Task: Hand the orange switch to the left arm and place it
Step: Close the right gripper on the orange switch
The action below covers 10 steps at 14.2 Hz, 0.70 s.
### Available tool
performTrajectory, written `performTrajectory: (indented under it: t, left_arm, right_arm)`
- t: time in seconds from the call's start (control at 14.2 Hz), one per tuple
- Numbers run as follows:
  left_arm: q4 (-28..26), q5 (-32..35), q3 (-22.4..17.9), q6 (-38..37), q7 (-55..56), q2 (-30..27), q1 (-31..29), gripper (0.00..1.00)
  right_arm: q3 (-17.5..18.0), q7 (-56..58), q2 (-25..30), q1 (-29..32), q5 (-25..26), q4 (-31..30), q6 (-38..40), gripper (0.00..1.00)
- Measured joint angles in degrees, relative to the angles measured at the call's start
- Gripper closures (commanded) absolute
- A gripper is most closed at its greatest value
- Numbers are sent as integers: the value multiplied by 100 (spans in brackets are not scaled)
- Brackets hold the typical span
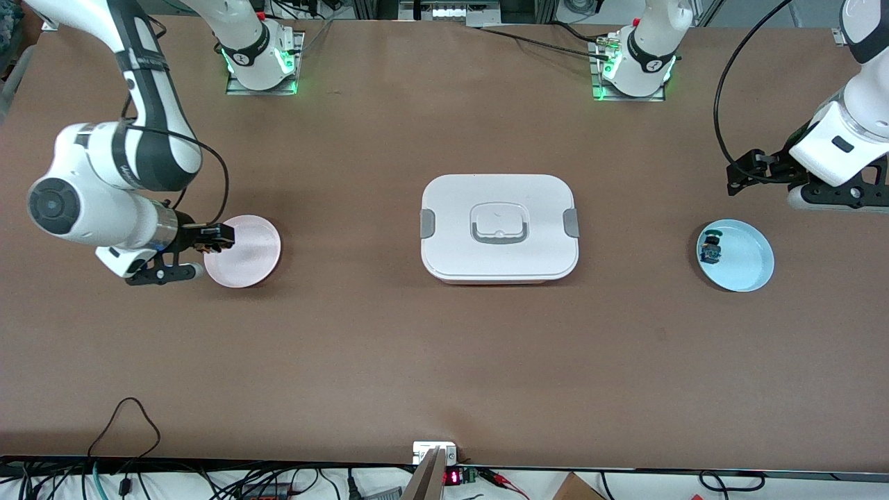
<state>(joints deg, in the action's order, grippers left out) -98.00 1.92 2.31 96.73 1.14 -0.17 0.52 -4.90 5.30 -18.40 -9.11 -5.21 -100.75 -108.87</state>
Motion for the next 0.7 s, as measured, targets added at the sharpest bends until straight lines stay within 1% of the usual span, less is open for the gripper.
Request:
performTrajectory:
  t: [0.14, 0.35, 0.49, 0.7]
  left_arm:
    - [0, 0, -7, -64, 0, 1, -1, 0]
    - [-1, 0, -15, -114, 0, 14, -2, 0]
    - [-1, 0, -16, -130, 0, 30, -2, 0]
    - [-1, 0, -16, -224, 0, 46, -2, 0]
  right_arm:
    - [139, 94, 6, -7, -193, 475, 303, 99]
    - [239, 237, 10, -32, -904, 993, 821, 100]
    - [240, 416, 12, -31, -1248, 1176, 963, 100]
    - [242, 1110, 23, -31, -1768, 1281, 983, 100]
